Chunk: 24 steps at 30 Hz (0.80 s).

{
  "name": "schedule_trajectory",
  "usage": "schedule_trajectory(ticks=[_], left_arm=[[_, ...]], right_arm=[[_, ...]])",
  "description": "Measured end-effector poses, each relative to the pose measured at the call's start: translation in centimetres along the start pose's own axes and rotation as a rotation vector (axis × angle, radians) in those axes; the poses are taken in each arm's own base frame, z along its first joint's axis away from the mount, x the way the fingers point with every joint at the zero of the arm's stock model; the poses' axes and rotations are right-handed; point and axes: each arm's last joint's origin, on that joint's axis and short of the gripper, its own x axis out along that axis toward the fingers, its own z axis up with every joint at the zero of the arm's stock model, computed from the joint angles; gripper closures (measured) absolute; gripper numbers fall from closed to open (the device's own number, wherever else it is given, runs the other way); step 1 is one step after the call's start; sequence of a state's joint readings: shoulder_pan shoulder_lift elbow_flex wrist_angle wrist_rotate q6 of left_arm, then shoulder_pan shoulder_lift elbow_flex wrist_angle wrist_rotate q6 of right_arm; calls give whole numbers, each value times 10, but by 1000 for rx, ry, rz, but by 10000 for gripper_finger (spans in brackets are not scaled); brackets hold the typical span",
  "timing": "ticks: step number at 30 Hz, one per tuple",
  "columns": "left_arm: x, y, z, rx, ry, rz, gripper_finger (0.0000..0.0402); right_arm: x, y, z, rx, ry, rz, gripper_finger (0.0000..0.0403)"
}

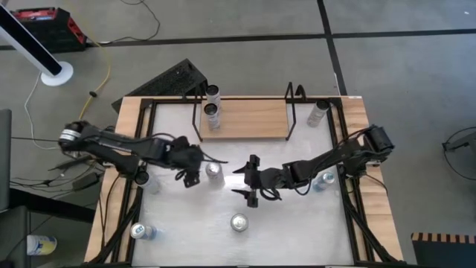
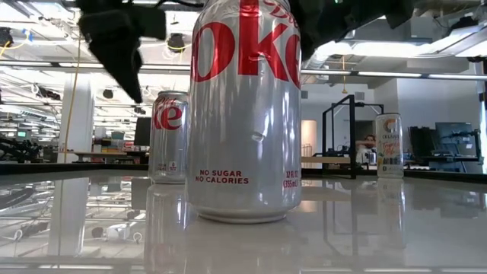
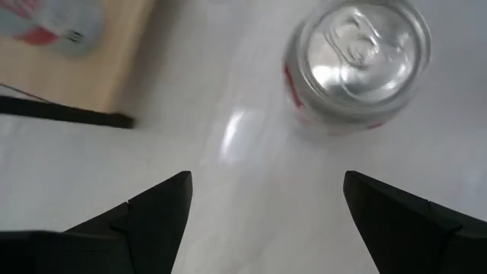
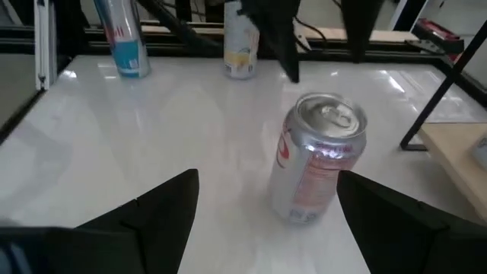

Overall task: Place canned beverage on shelf
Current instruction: Put the top red-silver soda can on the shelf

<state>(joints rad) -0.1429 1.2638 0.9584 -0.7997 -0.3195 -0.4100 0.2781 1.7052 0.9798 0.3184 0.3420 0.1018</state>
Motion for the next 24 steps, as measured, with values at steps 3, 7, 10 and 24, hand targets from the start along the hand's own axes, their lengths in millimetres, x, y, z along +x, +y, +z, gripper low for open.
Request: schedule_trajectory(ticks=[3, 7, 10, 24], left_arm=[[10, 1, -19, -63, -100, -50, 74], [25, -1, -40, -119, -199, -85, 74], [40, -2, -58, -148, -217, -83, 74], [59, 3, -80, -220, -350, 97, 74]], right_arm=[[1, 0, 0, 7, -13, 7, 67], [8, 0, -1, 25, -54, 6, 67], [17, 4, -1, 36, -88, 14, 67], [34, 6, 2, -27, -31, 60, 67]])
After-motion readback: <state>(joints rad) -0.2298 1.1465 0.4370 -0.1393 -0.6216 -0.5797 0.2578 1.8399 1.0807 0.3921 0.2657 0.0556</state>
